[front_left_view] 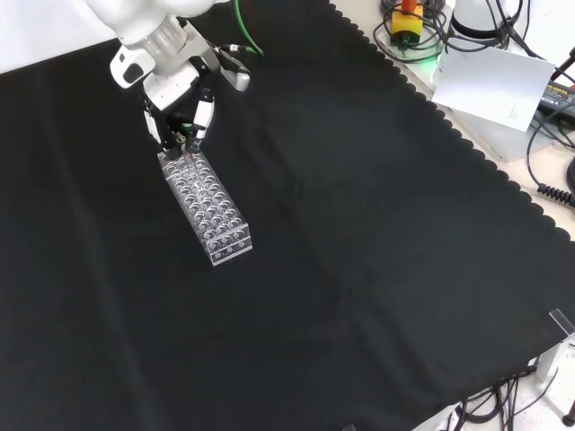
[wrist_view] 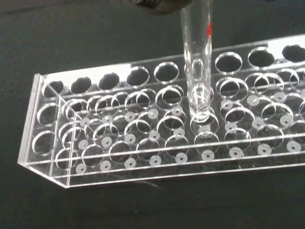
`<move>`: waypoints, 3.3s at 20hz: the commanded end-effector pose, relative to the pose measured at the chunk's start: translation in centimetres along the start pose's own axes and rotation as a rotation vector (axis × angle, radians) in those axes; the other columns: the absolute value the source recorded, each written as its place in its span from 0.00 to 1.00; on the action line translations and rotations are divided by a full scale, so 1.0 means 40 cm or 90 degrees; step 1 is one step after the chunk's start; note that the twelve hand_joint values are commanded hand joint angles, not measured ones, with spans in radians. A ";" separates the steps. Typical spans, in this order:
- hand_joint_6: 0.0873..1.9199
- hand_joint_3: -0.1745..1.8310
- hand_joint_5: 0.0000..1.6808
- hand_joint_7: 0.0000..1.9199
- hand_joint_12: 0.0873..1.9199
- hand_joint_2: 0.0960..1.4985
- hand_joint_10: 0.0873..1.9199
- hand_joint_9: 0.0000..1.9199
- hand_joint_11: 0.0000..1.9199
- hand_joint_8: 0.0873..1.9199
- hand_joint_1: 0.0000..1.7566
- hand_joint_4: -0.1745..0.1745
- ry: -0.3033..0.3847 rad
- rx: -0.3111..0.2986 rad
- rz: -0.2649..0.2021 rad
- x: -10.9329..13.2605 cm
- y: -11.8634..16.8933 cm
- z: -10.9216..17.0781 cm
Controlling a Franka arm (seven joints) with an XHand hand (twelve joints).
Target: Put the test tube back in the rack.
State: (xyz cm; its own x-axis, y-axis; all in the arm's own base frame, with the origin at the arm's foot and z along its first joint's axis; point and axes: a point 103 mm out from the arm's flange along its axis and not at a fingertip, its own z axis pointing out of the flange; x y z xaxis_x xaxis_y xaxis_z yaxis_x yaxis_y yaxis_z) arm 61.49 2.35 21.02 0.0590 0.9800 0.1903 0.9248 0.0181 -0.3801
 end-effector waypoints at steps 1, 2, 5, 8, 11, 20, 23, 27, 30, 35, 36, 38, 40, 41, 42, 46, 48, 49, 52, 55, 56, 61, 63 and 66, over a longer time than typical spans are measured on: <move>0.08 0.00 0.77 0.71 0.36 0.67 0.00 0.80 0.77 0.33 0.81 0.00 0.002 0.006 0.013 0.007 0.010 0.028; 0.08 0.00 0.77 0.71 0.36 0.67 0.00 0.80 0.77 0.33 0.81 0.00 0.004 0.008 0.012 0.010 0.012 0.033; 0.08 0.00 0.77 0.71 0.36 0.67 0.00 0.80 0.77 0.33 0.81 0.00 0.013 0.011 0.002 0.001 0.007 0.029; 0.08 0.00 0.77 0.71 0.36 0.67 0.00 0.80 0.77 0.33 0.81 0.00 0.011 0.015 0.002 0.005 0.007 0.036; 0.08 0.00 0.77 0.71 0.36 0.67 0.00 0.80 0.77 0.33 0.81 0.00 0.005 0.022 -0.001 0.016 0.010 0.052; 0.08 0.00 0.77 0.71 0.36 0.67 0.00 0.80 0.77 0.33 0.81 0.00 0.019 0.039 -0.009 0.031 0.015 0.098; 0.08 0.00 0.77 0.71 0.36 0.67 0.00 0.80 0.77 0.33 0.81 0.00 0.016 0.045 -0.008 0.033 0.011 0.109; 0.08 0.00 0.77 0.71 0.36 0.67 0.00 0.80 0.77 0.33 0.81 0.00 0.021 0.050 0.000 0.030 0.008 0.123; 0.08 0.00 0.77 0.71 0.36 0.67 0.00 0.80 0.77 0.33 0.81 0.00 0.029 0.048 -0.004 0.021 0.003 0.122; 0.13 0.00 0.78 0.69 0.40 0.67 0.00 0.78 0.73 0.32 0.81 0.00 0.069 0.071 -0.012 0.018 0.004 0.121; 0.17 0.00 0.77 0.68 0.45 0.67 0.00 0.79 0.70 0.29 0.79 0.00 0.074 0.084 -0.017 0.015 0.005 0.120; 0.21 0.00 0.65 0.59 0.58 0.63 0.00 0.74 0.55 0.33 0.73 0.17 0.085 0.097 -0.020 0.011 0.011 0.117; 0.27 0.00 0.52 0.43 0.66 0.60 0.00 0.66 0.43 0.40 0.68 0.35 0.091 0.098 -0.026 0.011 0.012 0.108; 0.29 0.00 0.48 0.38 0.68 0.59 0.00 0.62 0.39 0.42 0.67 0.40 0.094 0.097 -0.030 0.013 0.012 0.104; 0.30 0.00 0.44 0.33 0.70 0.59 0.00 0.59 0.36 0.43 0.66 0.44 0.097 0.096 -0.035 0.016 0.013 0.100; 0.31 0.00 0.38 0.26 0.71 0.58 0.00 0.52 0.30 0.44 0.63 0.51 0.105 0.087 -0.045 0.021 0.013 0.079; 0.31 0.00 0.37 0.25 0.71 0.58 0.00 0.51 0.30 0.44 0.63 0.52 0.115 0.075 -0.052 0.022 0.009 0.067; 0.31 0.00 0.37 0.24 0.71 0.58 0.00 0.51 0.29 0.44 0.63 0.53 0.120 0.067 -0.056 0.021 0.004 0.060; 0.30 0.00 0.35 0.23 0.72 0.58 0.00 0.50 0.28 0.44 0.62 0.55 0.127 0.050 -0.062 0.019 -0.013 0.040; 0.30 0.00 0.33 0.23 0.72 0.58 0.00 0.48 0.26 0.44 0.62 0.56 0.120 0.035 -0.062 0.018 -0.035 0.008; 0.30 0.00 0.33 0.22 0.72 0.58 0.00 0.48 0.26 0.43 0.61 0.56 0.117 0.030 -0.060 0.019 -0.044 -0.005; 0.29 0.00 0.31 0.22 0.72 0.58 0.00 0.48 0.25 0.43 0.61 0.56 0.110 0.006 -0.063 0.016 -0.088 -0.075; 0.29 0.00 0.31 0.22 0.72 0.58 0.00 0.48 0.25 0.43 0.61 0.56 0.107 -0.003 -0.062 0.014 -0.107 -0.097; 0.28 0.00 0.31 0.22 0.73 0.58 0.00 0.47 0.25 0.43 0.61 0.56 0.105 -0.014 -0.067 0.017 -0.137 -0.120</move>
State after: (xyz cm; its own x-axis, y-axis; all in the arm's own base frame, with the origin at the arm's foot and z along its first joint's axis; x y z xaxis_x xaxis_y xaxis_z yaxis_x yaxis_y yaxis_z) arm 59.46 2.64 25.43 0.0302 0.9259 0.3766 0.9249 0.1170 -0.3617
